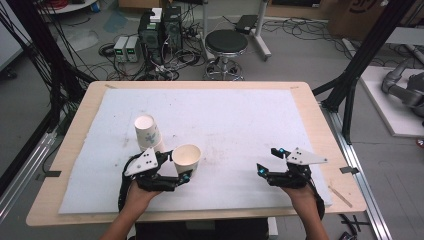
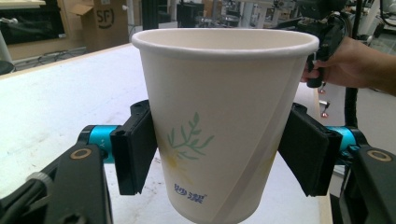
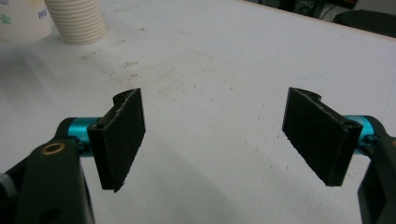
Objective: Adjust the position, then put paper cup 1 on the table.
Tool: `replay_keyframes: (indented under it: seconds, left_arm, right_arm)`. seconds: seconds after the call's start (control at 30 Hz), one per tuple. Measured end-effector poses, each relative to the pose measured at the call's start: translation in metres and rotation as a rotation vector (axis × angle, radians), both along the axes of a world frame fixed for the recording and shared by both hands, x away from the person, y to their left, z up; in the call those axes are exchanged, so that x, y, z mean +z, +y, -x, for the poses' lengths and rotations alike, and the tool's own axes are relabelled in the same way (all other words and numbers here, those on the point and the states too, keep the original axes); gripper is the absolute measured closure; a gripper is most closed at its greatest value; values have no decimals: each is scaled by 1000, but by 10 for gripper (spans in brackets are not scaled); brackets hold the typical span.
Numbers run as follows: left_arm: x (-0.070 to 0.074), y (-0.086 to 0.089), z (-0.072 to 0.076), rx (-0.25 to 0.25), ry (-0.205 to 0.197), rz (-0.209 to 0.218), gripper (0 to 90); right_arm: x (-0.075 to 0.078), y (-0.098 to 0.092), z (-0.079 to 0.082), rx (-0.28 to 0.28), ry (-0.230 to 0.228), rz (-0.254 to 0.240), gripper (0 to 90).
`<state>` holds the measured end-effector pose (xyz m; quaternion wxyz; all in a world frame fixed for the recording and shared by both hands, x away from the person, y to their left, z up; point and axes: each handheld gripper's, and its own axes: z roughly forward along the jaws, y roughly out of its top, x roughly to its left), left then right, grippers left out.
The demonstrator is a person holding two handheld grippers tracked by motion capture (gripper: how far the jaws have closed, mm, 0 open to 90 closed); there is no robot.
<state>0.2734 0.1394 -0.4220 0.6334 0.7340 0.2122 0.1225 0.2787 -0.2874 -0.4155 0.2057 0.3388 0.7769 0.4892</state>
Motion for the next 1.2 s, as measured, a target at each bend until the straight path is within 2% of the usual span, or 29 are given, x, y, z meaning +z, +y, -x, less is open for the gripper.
replay_keyframes:
  seconds: [0.13, 0.23, 0.77, 0.9, 1.07, 1.13, 1.2]
  left_arm:
    - [-2, 2, 0, 8, 3, 0, 319]
    - [-2, 3, -1, 18, 4, 4, 319]
    - [-5, -2, -3, 28, 2, 6, 319]
    - [-5, -3, -5, 33, 2, 2, 319]
    - [-3, -11, -10, 31, -2, -3, 319]
    - [-1, -15, -15, 40, -11, 0, 319]
    - [1, -19, -21, 38, -13, 33, 318]
  right_arm:
    - [1, -2, -1, -23, -10, -16, 219]
    - [0, -1, -1, -32, 0, -23, 219]
    - [1, -6, 4, -44, -6, -16, 220]
    - [0, -7, 5, -45, -7, -1, 220]
    - [-1, -8, 8, -49, -9, 3, 220]
    - [-1, -9, 8, -49, -4, -2, 220]
    - [0, -9, 8, -48, -9, -3, 220]
